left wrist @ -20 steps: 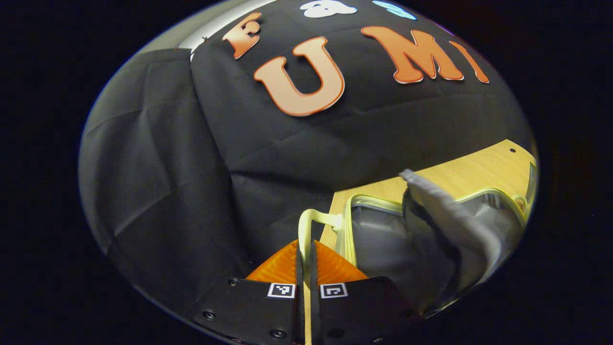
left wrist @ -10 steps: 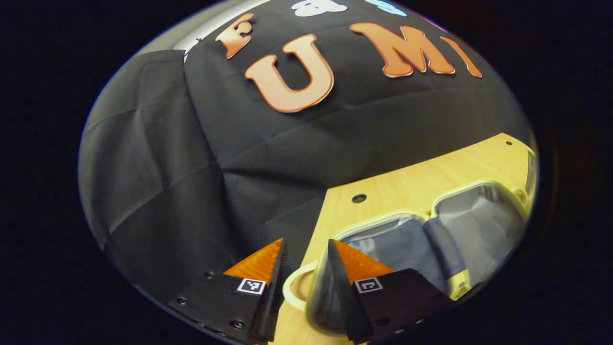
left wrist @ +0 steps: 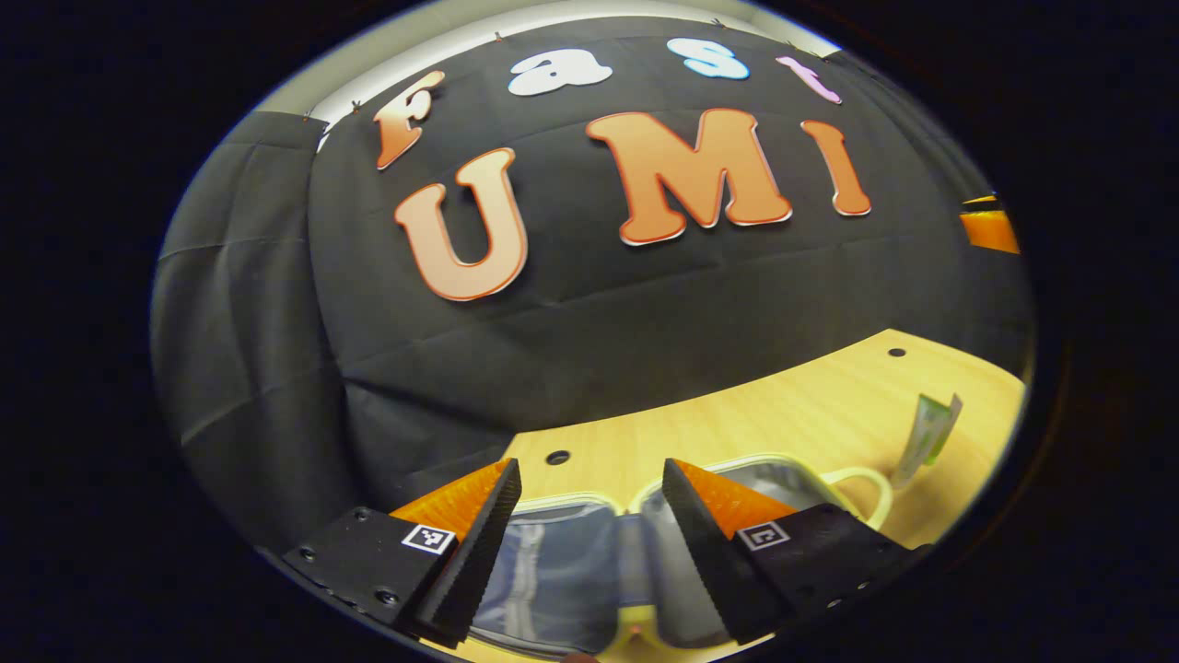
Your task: First open the suitcase, pack the skin care products into it, and then close the suitcase.
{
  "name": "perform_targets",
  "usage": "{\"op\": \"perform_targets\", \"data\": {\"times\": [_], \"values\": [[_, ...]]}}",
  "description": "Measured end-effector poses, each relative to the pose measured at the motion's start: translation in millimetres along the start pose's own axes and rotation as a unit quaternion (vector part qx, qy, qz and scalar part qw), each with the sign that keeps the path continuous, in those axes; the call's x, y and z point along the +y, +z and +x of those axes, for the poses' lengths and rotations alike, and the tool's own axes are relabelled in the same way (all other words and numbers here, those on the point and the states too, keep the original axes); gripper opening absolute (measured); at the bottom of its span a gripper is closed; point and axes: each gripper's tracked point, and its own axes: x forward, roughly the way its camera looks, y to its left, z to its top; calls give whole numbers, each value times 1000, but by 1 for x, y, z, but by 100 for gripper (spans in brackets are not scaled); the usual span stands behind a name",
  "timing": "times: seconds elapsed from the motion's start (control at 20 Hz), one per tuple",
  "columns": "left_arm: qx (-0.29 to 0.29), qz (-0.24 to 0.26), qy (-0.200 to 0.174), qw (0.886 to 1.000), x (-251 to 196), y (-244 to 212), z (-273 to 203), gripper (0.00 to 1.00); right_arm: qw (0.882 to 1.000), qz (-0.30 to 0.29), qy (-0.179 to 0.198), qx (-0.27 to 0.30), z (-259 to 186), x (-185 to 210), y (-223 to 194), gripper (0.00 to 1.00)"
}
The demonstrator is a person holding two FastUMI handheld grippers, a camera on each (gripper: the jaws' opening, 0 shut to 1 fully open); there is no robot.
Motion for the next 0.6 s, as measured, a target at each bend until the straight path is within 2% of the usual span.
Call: {"op": "perform_targets", "data": {"times": [0.25,0.6], "values": [[-6,-3,-75,997,-102,16,-9,97,1000,-2,-6,-1,-7,-37,-7,95],[3,-4,-182,983,-234,12,-19,97,999,-11,-32,10,-26,-90,-19,95]]}}
